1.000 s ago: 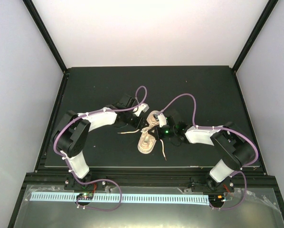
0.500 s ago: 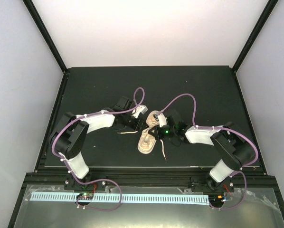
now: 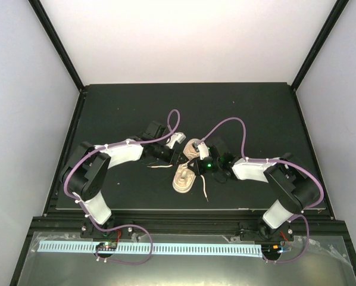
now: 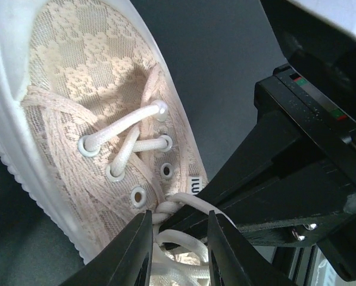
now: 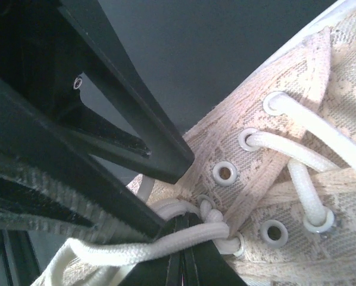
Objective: Tie the shoes
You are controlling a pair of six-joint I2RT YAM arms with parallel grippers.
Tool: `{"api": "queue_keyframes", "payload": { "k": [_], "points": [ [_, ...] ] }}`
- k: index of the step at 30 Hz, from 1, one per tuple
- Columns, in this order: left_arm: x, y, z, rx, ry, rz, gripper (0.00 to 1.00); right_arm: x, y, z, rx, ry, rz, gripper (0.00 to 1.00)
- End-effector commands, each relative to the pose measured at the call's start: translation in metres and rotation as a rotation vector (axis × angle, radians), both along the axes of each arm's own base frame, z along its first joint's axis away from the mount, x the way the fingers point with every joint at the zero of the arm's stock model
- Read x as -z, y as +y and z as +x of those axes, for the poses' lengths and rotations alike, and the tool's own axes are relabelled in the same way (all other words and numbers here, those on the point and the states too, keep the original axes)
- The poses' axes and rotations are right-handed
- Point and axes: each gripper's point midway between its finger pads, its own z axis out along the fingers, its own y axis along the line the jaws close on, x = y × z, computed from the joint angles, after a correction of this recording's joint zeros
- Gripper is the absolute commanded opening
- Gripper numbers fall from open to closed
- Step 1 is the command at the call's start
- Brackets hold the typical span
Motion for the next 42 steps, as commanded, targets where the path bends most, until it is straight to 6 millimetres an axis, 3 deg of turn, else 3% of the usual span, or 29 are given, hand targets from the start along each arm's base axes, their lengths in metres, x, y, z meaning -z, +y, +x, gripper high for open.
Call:
{"api": "queue_keyframes", "payload": {
  "k": [1, 13, 19, 32, 36, 38, 42],
  "points": [
    [-0.006, -0.008, -0.013, 0.048, 0.039, -0.066, 0.27, 0.01, -0.007, 0.006, 0.049, -0.003, -0.047, 0.02],
    [0.01, -0.006, -0.015, 0.047, 0.071, -0.033, 0.28, 0.01, -0.007, 0.006, 0.048, -0.003, -0.047, 0.02],
    [0.021, 0.001, -0.013, 0.022, 0.074, 0.031, 0.19, 0.01, -0.008, 0.006, 0.051, -0.005, -0.048, 0.02],
    [0.014, -0.006, -0.013, 0.036, 0.085, -0.027, 0.02, 0.006, -0.01, 0.007, 0.061, -0.022, -0.047, 0.02],
    [0.01, -0.003, -0.01, 0.011, 0.059, -0.023, 0.02, -0.002, -0.014, 0.008, 0.078, -0.052, -0.049, 0.02],
    [0.008, -0.002, -0.007, -0.004, 0.052, -0.028, 0.02, -0.007, -0.018, 0.009, 0.091, -0.069, -0.057, 0.05],
    [0.005, 0.003, -0.004, -0.026, 0.043, -0.035, 0.02, -0.016, -0.031, 0.01, 0.131, -0.114, -0.093, 0.22]
  ]
}}
